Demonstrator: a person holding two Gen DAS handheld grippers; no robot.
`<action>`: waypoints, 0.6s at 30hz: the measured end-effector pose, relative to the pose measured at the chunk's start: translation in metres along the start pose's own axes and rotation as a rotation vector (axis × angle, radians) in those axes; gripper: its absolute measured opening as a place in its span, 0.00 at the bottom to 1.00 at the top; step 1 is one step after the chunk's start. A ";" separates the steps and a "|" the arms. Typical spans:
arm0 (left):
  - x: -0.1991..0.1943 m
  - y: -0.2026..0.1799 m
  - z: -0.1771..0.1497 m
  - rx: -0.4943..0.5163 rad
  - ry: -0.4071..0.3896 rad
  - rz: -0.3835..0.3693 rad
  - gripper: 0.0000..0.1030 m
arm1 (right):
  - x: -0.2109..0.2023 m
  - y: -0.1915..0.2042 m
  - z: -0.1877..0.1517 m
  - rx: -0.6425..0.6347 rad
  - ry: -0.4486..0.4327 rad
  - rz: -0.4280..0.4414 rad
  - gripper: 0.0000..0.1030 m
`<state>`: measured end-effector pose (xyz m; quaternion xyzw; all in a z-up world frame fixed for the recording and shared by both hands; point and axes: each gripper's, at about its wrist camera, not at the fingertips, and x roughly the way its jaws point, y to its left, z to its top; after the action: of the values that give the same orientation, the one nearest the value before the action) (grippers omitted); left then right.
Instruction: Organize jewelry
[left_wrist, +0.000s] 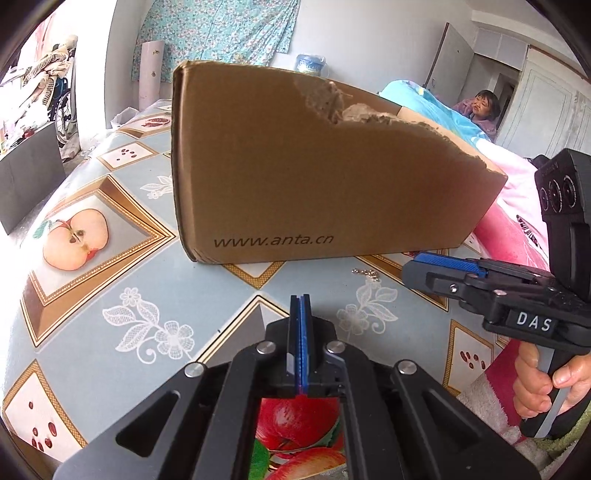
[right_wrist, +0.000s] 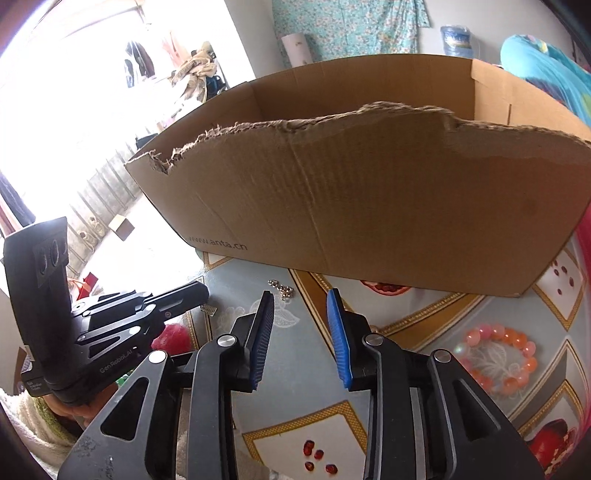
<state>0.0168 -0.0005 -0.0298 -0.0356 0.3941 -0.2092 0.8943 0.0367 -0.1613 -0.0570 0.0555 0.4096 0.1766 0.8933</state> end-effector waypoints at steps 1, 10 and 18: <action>0.000 0.000 0.000 0.000 -0.001 0.000 0.00 | 0.004 0.004 0.002 -0.016 0.004 -0.010 0.29; 0.004 0.002 0.003 -0.011 0.002 -0.015 0.00 | 0.026 0.040 0.007 -0.174 -0.011 -0.107 0.21; 0.005 0.006 0.004 -0.024 -0.002 -0.021 0.00 | 0.029 0.046 0.011 -0.188 -0.021 -0.088 0.00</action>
<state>0.0243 0.0024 -0.0318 -0.0507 0.3950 -0.2138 0.8920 0.0501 -0.1077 -0.0595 -0.0449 0.3840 0.1741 0.9056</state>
